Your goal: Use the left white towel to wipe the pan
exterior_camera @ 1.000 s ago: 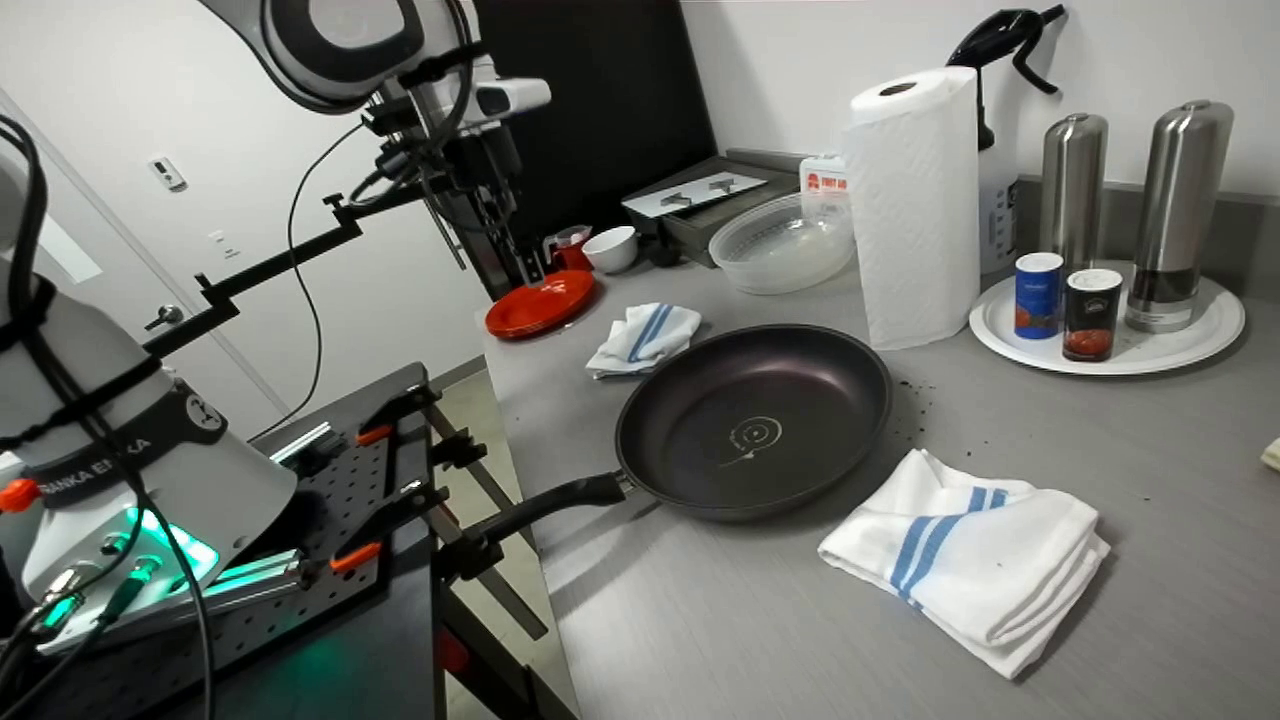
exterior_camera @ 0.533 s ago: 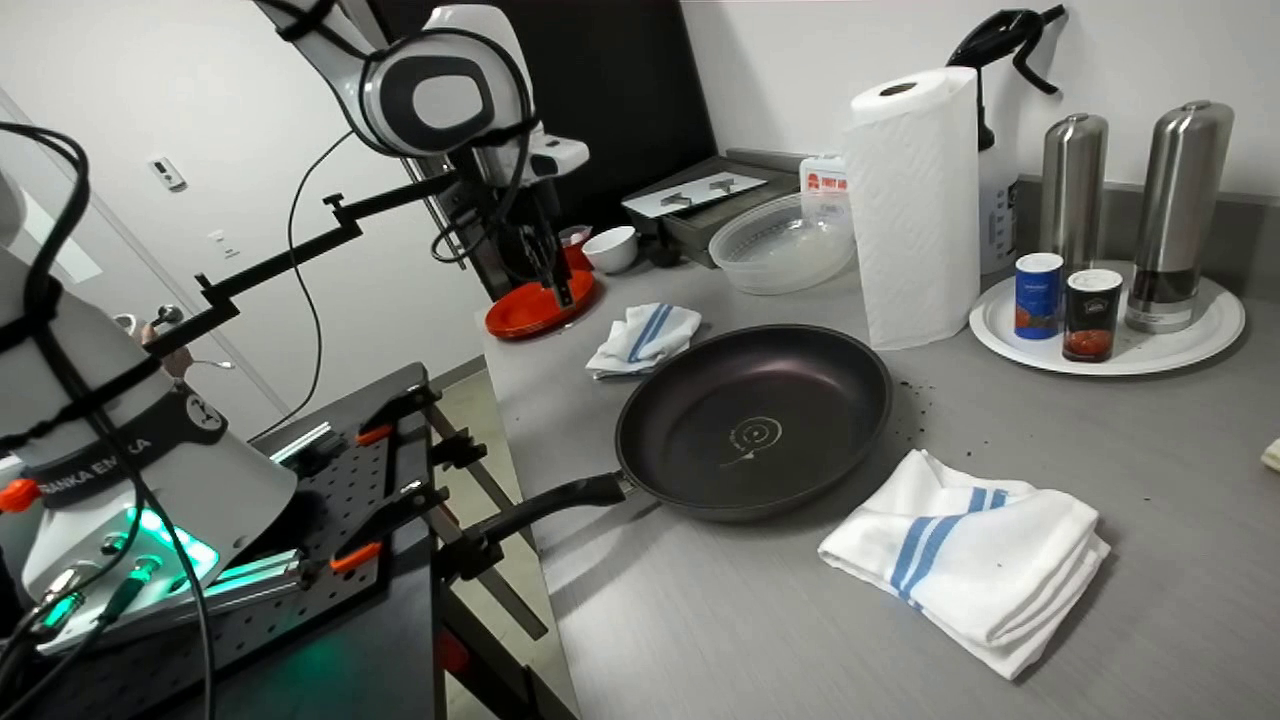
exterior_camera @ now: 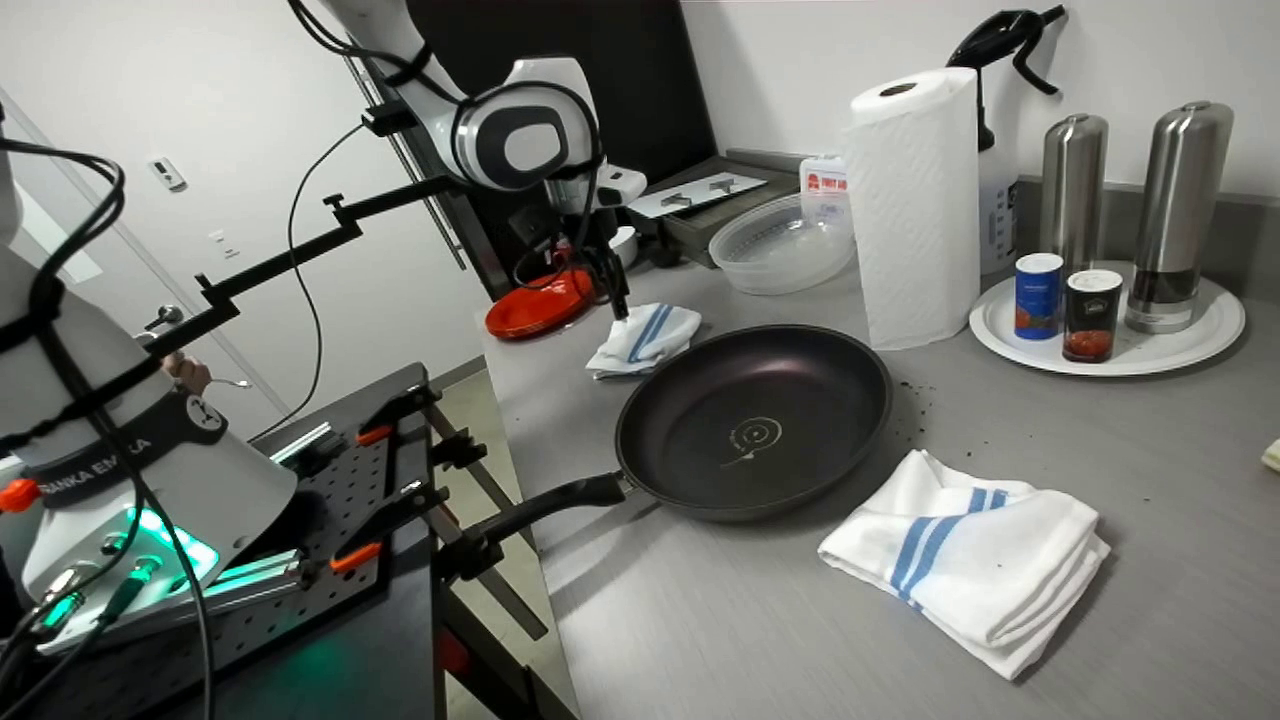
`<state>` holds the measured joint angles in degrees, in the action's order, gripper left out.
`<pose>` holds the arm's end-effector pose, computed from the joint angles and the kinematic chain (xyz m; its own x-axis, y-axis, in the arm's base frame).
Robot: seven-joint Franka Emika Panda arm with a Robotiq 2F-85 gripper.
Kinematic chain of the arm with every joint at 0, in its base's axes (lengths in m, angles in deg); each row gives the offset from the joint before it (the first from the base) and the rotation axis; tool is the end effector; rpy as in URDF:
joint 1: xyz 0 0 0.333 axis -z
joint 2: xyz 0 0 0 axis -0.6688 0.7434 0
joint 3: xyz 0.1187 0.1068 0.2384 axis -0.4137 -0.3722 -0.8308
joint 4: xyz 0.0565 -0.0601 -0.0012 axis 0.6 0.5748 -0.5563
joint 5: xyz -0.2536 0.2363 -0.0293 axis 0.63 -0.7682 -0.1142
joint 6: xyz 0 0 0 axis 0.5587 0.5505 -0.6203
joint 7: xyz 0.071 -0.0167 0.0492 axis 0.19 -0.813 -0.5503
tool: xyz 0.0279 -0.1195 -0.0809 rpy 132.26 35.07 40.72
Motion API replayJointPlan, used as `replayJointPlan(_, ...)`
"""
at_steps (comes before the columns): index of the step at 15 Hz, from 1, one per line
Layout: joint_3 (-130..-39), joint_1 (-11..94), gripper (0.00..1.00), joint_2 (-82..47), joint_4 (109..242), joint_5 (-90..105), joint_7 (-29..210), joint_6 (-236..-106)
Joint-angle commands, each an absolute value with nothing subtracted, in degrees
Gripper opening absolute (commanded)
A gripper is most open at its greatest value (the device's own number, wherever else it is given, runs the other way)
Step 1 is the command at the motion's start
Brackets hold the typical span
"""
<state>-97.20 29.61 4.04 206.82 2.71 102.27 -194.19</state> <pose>0.4702 0.1896 0.0661 0.9961 0.0188 -0.0866 0.0117 -0.9966 -0.0816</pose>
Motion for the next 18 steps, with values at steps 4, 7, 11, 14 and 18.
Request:
replayJointPlan(4,-95.09,27.77,1.0,12.89,198.65,1.93,100.8,-195.11)
replayJointPlan(7,-94.98,27.56,1.0,15.11,197.07,1.88,100.68,-195.19)
replayJointPlan(11,-94.81,27.08,1.0,17.45,195.24,1.92,100.78,-195.23)
replayJointPlan(14,-94.62,26.72,1.0,18.88,193.97,1.98,100.77,-194.95)
replayJointPlan(18,-94.12,26.38,0.6,20.3,192.94,2.17,100.71,-194.58)
